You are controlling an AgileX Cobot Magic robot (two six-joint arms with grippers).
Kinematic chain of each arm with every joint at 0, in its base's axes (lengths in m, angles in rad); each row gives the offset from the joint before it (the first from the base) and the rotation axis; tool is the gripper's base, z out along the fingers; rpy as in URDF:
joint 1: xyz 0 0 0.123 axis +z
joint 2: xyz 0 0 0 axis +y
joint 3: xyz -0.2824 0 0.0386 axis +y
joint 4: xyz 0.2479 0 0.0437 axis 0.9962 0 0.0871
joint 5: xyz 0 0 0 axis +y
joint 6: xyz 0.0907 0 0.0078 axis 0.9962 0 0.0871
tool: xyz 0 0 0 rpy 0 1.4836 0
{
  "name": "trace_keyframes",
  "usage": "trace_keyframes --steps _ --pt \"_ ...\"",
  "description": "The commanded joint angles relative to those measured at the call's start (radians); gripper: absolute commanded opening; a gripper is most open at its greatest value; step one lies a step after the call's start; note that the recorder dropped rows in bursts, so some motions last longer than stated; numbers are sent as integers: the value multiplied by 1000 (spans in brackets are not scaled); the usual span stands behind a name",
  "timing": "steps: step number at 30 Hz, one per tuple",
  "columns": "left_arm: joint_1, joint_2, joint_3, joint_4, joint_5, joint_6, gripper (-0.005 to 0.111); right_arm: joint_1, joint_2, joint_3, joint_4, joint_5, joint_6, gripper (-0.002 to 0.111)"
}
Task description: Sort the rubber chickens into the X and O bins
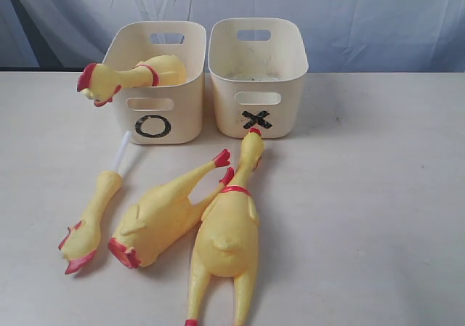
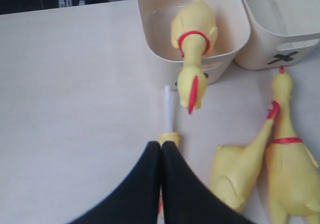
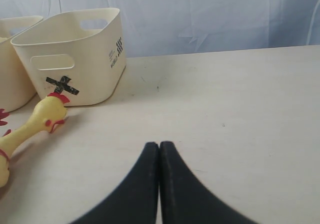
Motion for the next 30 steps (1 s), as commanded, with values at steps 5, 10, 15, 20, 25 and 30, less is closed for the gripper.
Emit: trace_keyframes --steps 5,10,15,20,25,30 --pt "-5 -156 171 -72 2 28 0 -5 -5 2 -5 -6 -3 0" --pt "-5 -249 278 -76 -25 47 0 -5 -5 2 -5 -6 -3 0" --pt "-5 -343 383 -77 -67 49 0 -5 -5 2 -5 -6 -3 0" --pt "-5 -430 506 -81 -191 49 0 -5 -5 2 -5 -6 -3 0" --pt "-5 -451 634 -81 -340 81 0 -5 -5 2 -5 -6 -3 0" --pt "-5 -451 734 -81 -463 101 0 -5 -5 2 -5 -6 -3 0"
